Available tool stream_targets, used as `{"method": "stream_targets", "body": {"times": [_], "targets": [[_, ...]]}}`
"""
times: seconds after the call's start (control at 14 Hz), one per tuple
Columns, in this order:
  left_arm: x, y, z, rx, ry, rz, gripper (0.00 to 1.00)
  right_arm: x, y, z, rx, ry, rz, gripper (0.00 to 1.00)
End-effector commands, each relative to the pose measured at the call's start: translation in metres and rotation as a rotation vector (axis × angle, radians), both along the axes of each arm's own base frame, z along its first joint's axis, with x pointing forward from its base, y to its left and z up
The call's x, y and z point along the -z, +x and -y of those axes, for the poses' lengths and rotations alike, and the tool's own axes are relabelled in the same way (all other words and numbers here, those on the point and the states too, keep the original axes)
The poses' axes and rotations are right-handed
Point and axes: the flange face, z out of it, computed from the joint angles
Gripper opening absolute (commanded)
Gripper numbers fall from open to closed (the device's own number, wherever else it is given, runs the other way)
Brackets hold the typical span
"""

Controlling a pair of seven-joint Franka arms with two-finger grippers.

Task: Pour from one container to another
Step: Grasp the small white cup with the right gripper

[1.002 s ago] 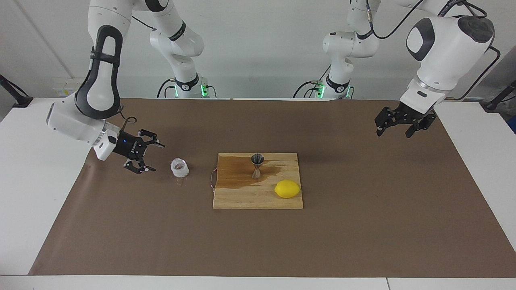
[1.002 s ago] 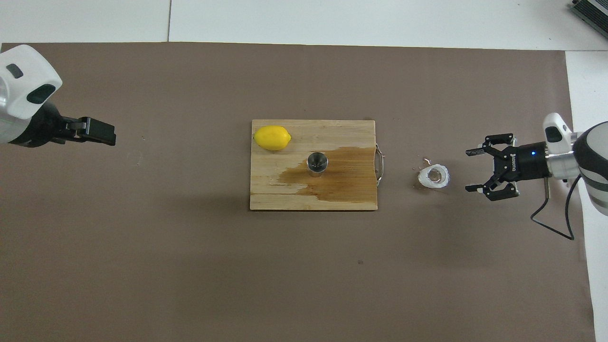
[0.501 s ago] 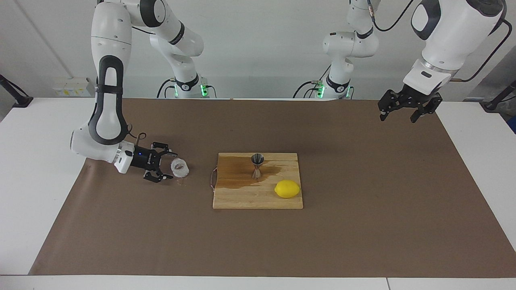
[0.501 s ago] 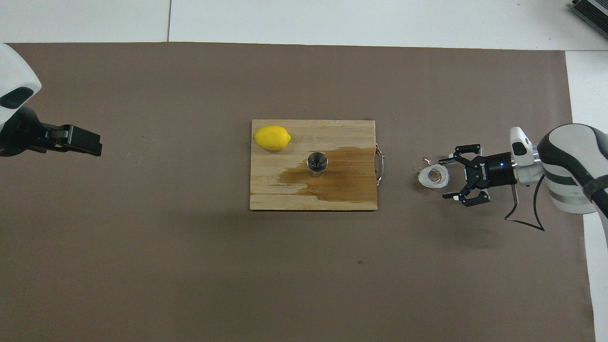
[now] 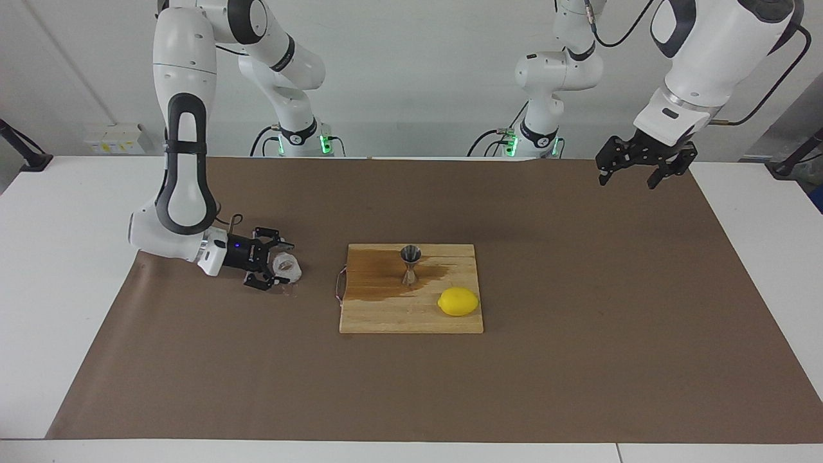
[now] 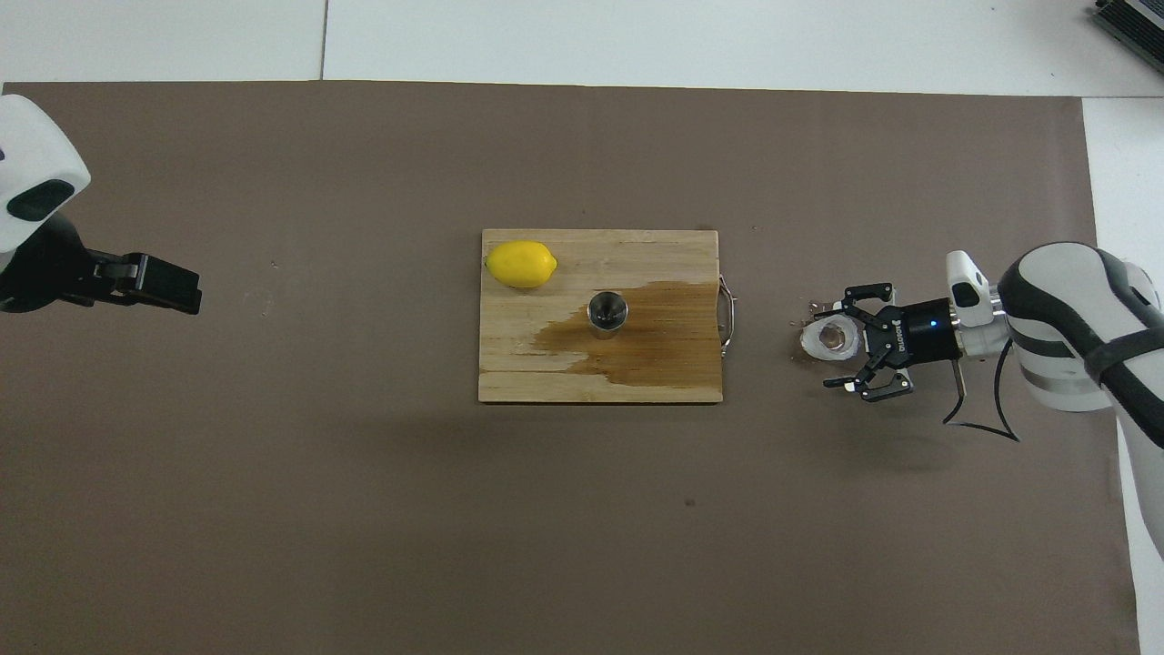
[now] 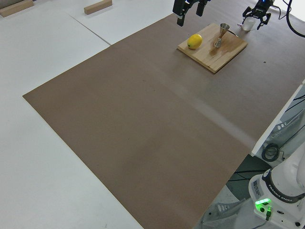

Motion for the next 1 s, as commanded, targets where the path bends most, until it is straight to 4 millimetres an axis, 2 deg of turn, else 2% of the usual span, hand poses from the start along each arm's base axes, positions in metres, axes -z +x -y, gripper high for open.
{"method": "stream_targets", "body": {"times": [0.0,0.07,0.14,0.29,0.5,0.57,0.72,0.86,0.93], "targets": [[-0.005,-0.003,-0.005,-0.011,0.007,0.007,1.00,0.003,-0.001,-0.004,0.007,0.009,0.045,1.00],[-0.005,-0.003,-0.003,-0.007,0.011,0.006,1.00,0.004,0.001,-0.002,0.009,-0.004,0.064,0.69],[-0.003,-0.002,-0.008,-0.013,0.011,0.001,1.00,0.004,0.002,-0.002,0.008,-0.012,0.075,0.56],[-0.010,0.001,-0.009,-0.016,0.008,0.008,1.00,0.005,0.002,0.001,0.003,-0.021,0.099,0.56],[-0.016,0.002,-0.007,-0.011,0.015,0.003,1.00,0.007,-0.001,-0.002,-0.007,-0.014,0.093,0.48],[-0.015,0.000,-0.007,-0.009,0.017,0.000,1.00,0.006,0.001,-0.007,-0.012,-0.008,0.086,0.39],[-0.013,0.002,-0.010,-0.016,0.017,-0.001,1.00,0.002,0.001,-0.016,0.030,0.019,0.010,0.38],[-0.011,0.001,-0.013,-0.022,0.018,-0.004,1.00,-0.008,0.003,-0.038,0.042,0.041,-0.046,0.38],[-0.011,0.002,-0.014,-0.022,0.017,0.002,1.00,-0.015,0.007,-0.042,0.049,0.033,-0.042,0.38]]}}
